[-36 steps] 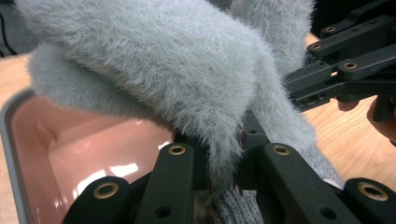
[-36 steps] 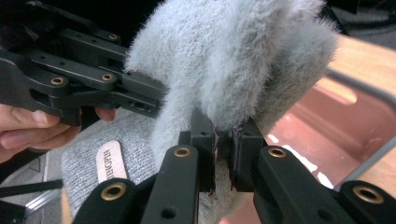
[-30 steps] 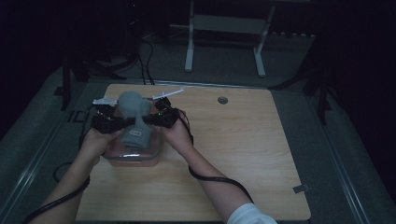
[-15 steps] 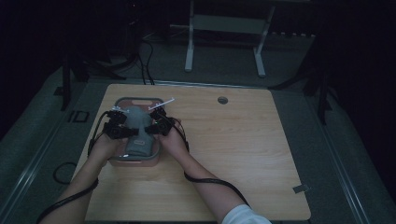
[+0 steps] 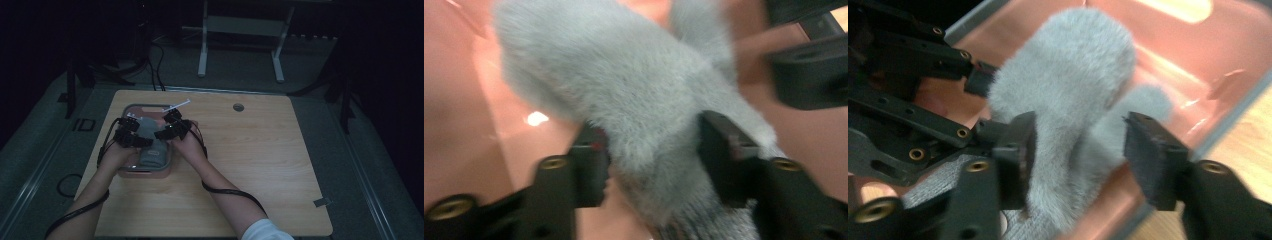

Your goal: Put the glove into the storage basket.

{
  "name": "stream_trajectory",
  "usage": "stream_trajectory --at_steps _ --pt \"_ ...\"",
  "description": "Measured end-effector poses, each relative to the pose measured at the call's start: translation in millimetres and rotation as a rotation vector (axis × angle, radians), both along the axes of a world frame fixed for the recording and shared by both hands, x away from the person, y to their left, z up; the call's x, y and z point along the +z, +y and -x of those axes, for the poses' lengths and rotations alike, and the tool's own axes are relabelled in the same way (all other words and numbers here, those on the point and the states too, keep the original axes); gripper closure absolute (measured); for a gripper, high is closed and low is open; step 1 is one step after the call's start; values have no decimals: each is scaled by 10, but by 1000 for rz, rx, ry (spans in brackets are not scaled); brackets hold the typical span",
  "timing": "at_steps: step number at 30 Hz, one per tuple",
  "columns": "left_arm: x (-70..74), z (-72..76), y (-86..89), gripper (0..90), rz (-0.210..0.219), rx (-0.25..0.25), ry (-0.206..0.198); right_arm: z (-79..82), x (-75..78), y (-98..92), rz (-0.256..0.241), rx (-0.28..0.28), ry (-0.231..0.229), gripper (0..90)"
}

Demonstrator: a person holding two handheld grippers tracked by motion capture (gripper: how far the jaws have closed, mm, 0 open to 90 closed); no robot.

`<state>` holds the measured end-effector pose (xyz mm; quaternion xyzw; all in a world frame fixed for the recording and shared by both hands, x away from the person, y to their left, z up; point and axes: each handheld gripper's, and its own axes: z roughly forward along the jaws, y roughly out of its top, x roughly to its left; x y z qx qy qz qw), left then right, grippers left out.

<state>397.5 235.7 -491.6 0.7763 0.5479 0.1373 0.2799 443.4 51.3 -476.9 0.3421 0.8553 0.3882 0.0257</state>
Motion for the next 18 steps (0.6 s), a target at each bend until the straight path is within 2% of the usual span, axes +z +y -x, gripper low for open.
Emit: stream_trajectory --at_steps 1,3,6,8,10,14,18 --pt "7 9 5 439 4 3 -12 1 29 -34 -17 -3 5 397" --pt "35 40 22 359 -8 14 -51 5 80 -103 -40 -4 7 346" --pt "101 98 65 273 37 22 -97 30 142 -204 -53 27 5 268" --pt "148 149 67 232 50 26 -135 52 175 -278 -70 48 8 242" --pt "185 199 40 185 58 13 -169 81 201 -347 -72 66 1 223" --pt "265 318 -89 156 71 -44 -223 146 238 -480 -83 98 -13 199" --pt "318 432 -220 155 97 -87 -252 211 267 -595 -65 131 -43 168"
